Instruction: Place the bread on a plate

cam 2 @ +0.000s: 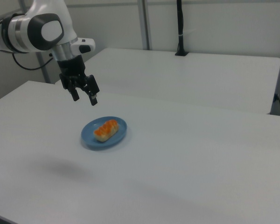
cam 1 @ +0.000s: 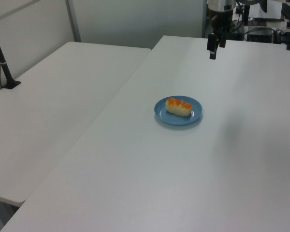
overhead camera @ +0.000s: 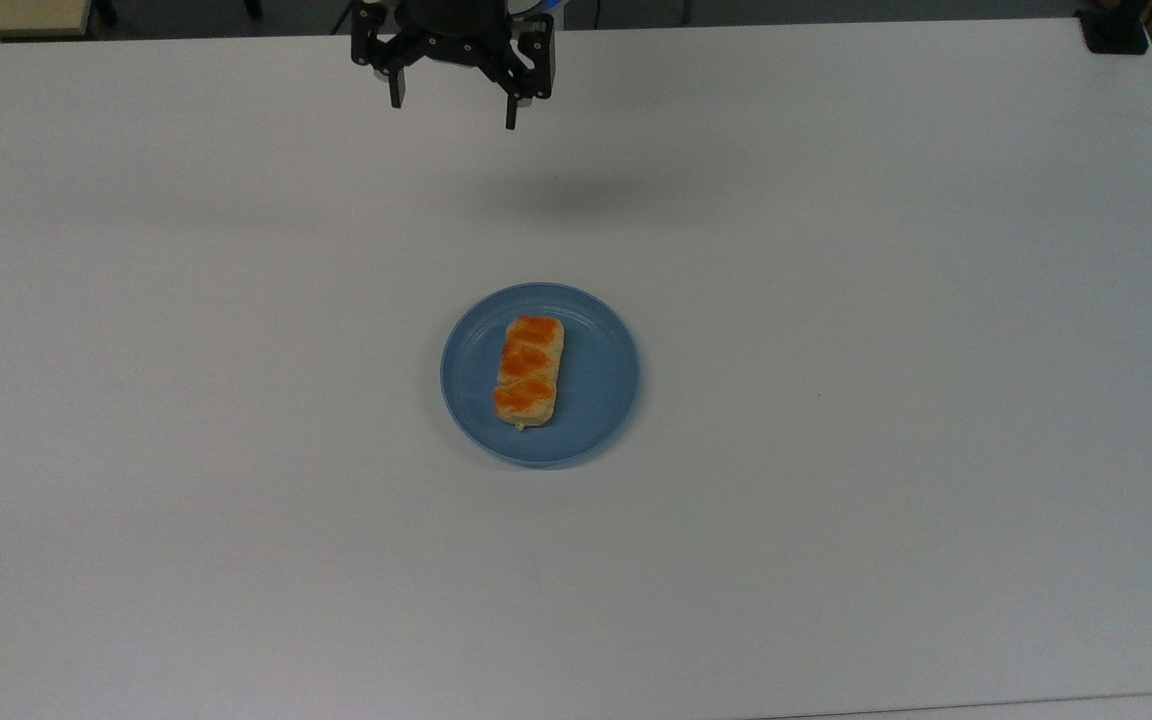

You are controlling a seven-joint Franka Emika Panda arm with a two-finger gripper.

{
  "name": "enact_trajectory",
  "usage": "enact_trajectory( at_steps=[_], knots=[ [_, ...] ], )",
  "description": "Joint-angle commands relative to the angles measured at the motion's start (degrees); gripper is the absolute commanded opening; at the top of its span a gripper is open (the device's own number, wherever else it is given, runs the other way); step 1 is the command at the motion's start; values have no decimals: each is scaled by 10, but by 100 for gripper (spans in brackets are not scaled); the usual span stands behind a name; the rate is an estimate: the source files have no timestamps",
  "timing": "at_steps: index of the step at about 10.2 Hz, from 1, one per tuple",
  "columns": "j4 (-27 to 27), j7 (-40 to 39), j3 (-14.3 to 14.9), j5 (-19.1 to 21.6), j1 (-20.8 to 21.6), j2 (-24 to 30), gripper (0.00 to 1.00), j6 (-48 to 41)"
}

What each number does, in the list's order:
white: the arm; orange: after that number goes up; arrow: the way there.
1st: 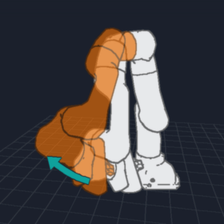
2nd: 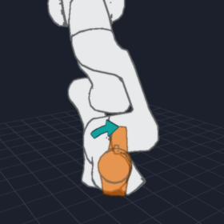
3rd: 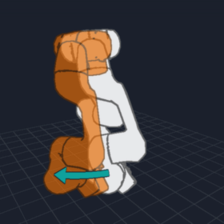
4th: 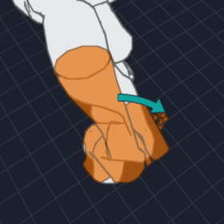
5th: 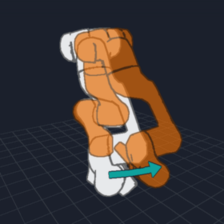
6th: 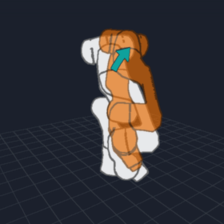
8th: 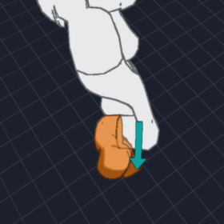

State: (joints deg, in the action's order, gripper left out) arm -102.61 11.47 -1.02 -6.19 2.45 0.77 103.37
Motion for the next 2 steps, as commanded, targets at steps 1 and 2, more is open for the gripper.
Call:
enact_trajectory(
  at_steps=[1,2],
  knots=[
    [-16,-19,8,11,4,14,100,-5],
    [-16,-19,8,11,5,13,100,-5]
  ],
)
